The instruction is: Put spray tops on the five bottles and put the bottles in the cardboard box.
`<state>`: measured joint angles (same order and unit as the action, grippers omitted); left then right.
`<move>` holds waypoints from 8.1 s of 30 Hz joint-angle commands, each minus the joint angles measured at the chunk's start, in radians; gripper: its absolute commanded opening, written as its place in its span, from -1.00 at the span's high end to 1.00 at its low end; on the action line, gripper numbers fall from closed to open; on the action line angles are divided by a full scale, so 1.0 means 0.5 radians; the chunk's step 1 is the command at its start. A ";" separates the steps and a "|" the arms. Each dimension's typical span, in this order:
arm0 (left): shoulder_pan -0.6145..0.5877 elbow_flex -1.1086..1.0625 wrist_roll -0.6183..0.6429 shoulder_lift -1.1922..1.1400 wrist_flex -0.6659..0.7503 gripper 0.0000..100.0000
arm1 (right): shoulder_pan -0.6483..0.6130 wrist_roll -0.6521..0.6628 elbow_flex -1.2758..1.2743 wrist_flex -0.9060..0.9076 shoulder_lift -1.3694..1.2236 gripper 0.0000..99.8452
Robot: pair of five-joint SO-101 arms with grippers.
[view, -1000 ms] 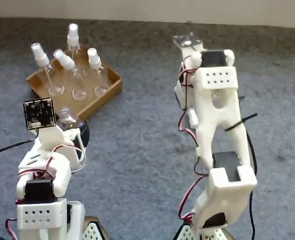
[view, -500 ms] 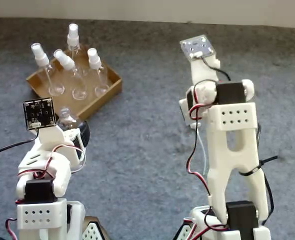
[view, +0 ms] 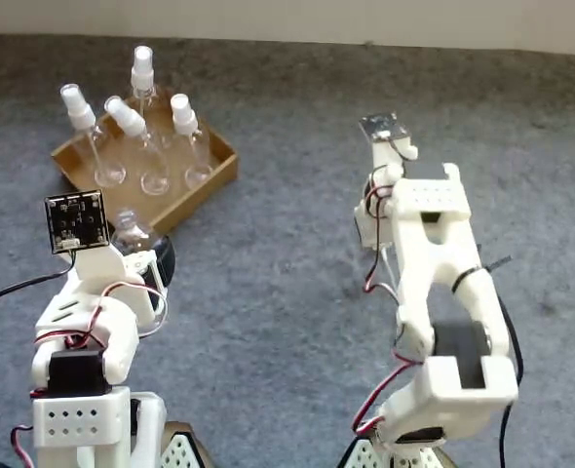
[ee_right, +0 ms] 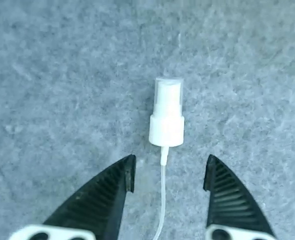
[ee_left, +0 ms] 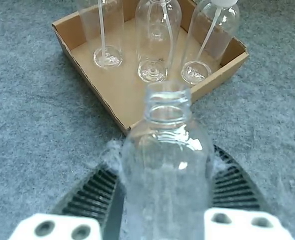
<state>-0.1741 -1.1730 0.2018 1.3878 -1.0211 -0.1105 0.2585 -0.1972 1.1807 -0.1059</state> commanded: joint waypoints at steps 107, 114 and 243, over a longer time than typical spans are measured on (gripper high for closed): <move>1.818 -1.008 -0.485 0.802 0.666 0.95 | -0.456 -0.672 -0.882 -0.440 2.788 0.99; 1.818 -1.030 -0.485 0.802 0.669 0.95 | -0.671 -0.672 -0.738 -0.428 2.788 0.99; 1.496 -0.953 -0.476 0.802 1.332 0.95 | -0.913 -0.353 -1.045 0.453 2.868 0.65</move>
<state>0.5869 -1.6701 -0.0315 1.7883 -0.3859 -0.5662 0.0453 -0.7403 1.4016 1.3195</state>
